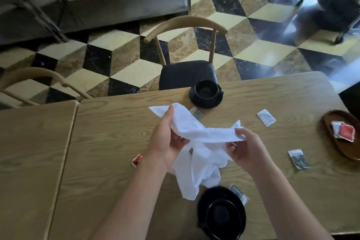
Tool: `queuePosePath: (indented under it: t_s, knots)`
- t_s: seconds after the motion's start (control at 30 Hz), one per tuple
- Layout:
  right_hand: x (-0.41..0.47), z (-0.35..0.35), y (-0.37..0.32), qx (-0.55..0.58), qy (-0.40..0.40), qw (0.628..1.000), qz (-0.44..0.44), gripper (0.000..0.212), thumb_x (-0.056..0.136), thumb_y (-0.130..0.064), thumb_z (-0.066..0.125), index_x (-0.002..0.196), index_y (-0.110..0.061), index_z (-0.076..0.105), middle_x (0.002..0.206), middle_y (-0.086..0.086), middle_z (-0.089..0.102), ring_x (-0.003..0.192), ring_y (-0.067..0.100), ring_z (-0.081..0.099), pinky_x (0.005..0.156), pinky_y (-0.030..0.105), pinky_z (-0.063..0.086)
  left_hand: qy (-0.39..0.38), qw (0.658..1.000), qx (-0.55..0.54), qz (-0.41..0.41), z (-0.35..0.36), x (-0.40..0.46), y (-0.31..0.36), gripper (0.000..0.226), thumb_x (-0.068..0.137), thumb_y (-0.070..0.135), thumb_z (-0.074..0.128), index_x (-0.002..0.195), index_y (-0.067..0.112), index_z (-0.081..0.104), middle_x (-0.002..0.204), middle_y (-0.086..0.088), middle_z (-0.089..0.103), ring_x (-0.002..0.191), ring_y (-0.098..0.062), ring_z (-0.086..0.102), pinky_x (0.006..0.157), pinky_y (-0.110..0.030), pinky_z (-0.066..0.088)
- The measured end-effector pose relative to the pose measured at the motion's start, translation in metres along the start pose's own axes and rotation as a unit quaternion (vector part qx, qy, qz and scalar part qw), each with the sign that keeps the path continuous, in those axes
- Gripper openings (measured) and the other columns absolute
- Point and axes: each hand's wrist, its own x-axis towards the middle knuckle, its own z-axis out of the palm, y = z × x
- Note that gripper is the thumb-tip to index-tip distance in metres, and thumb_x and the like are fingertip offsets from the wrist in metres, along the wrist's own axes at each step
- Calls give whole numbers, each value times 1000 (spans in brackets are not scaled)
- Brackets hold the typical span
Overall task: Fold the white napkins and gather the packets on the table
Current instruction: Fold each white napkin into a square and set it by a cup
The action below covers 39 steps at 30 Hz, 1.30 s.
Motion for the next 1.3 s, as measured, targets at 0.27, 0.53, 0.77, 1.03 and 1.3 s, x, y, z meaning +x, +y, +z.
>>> queuePosePath:
  t_s: [0.27,0.53,0.77,1.03,1.3]
  knots:
    - [-118,110,8,-18,-123,973,-196,17,98,-26,56,83,-18,60,72,-1,65,63,14,63,52,24,51,-23,978,28,204,-70,-93,88,25,84,21,61,61,19,73,73,-4,66,73,-18,66,62,-31,57]
    - [-227,185,76,-21,-207,938,-276,13,100,-28,57,97,-15,59,92,6,70,76,20,71,55,27,55,-122,946,-73,291,-152,-213,154,16,91,19,59,101,7,62,97,-14,69,88,-25,73,80,-40,58]
    - [-269,216,127,-40,-238,922,-303,7,94,-22,63,94,-16,67,86,6,69,69,22,68,56,30,54,-100,950,-111,273,-206,-264,189,54,99,36,54,140,2,42,122,-23,62,90,-37,75,68,-39,60]
    - [-263,220,142,-77,-208,943,-248,12,89,-18,65,78,-17,71,73,5,66,59,19,63,56,27,55,42,960,-8,278,-233,-245,200,24,86,33,61,88,9,65,71,-7,70,60,-21,68,56,-28,50]
    - [-183,233,143,-114,-116,976,-143,6,95,-15,64,96,-9,62,83,14,68,66,23,70,52,28,57,105,972,-33,209,-262,-169,213,22,86,25,70,99,8,65,100,-17,69,83,-33,72,66,-38,62]
